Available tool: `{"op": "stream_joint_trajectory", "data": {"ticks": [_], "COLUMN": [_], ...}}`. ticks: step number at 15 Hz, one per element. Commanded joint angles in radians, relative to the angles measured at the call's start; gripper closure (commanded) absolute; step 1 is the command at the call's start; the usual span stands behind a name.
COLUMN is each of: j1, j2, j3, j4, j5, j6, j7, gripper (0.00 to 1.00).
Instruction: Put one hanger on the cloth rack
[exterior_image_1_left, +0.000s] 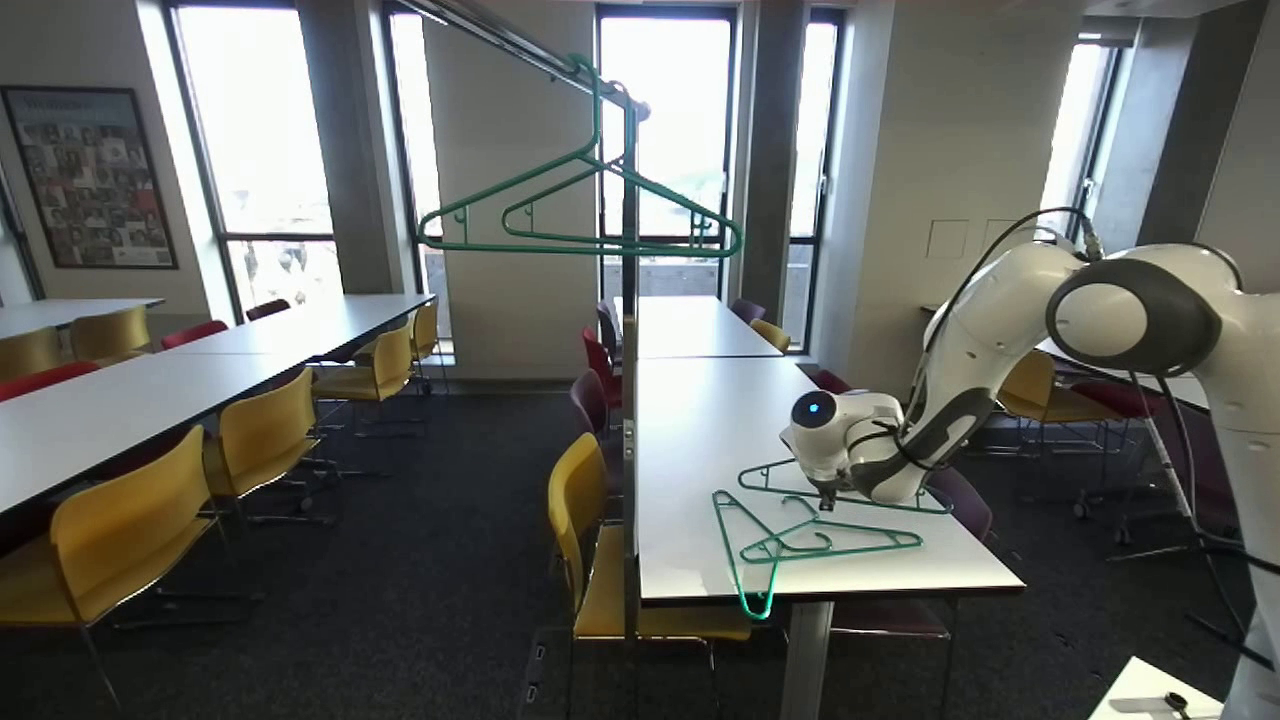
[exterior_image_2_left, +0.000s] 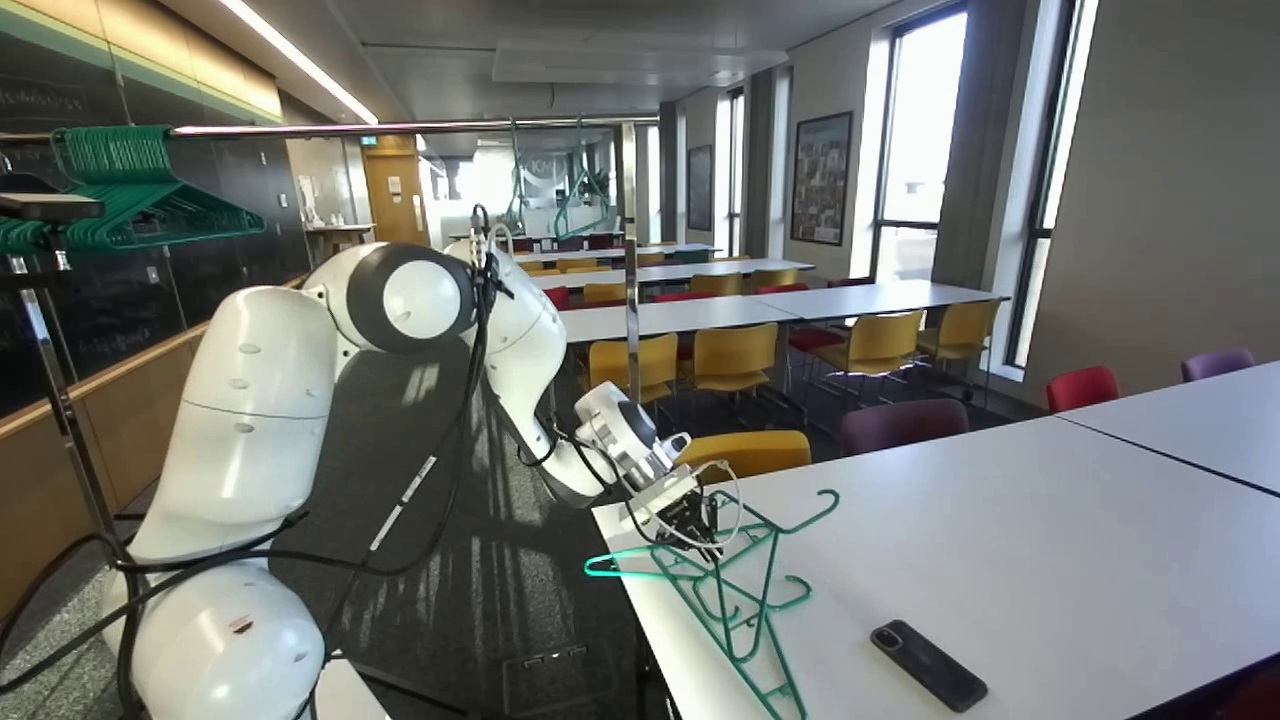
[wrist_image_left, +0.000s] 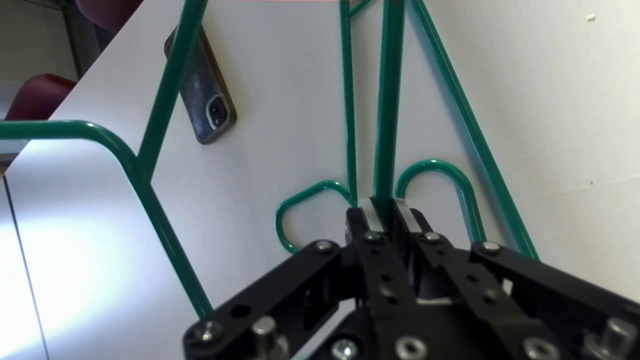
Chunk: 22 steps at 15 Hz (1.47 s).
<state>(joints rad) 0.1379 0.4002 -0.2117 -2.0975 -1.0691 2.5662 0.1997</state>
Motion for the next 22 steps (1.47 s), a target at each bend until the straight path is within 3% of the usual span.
{"op": "stream_joint_trajectory", "data": {"ticks": [1,5,7,15,22], "j1": [0.006,-0.008,-0.012,0.012,0.043], "j2": [-0.187,-0.361,-0.447,-0.727,-0.813], "j3": [0.046,0.132,0.176,0.303,0.381], "j4": [-0.132,-0.236,-0.282,-0.366,-0.312], "j5": [-0.164,-0.264,-0.262,-0.121,-0.006], "j6": [-0.044,-0.092,-0.126,-0.281,-0.437], "j7": [0.105,0.155,0.141,0.025,-0.056], "gripper": [0.98,0.98,0.98,0.98,0.98]}}
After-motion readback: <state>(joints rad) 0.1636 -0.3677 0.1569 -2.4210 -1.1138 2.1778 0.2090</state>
